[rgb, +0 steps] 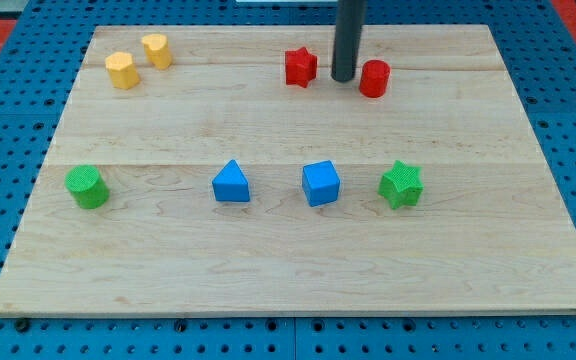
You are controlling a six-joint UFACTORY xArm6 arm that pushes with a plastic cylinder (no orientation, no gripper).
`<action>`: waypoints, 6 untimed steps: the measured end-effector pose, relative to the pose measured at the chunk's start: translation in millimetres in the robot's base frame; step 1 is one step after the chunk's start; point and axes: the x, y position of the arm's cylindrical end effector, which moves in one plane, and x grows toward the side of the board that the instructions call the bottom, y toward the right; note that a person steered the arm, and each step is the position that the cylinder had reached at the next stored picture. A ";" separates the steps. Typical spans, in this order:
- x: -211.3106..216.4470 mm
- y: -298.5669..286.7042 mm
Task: Slightly move the red star towards the left
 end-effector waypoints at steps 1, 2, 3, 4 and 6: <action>-28.3 -79.2; -20.9 -141.6; 1.7 -51.4; 21.9 -5.0; -0.3 -115.2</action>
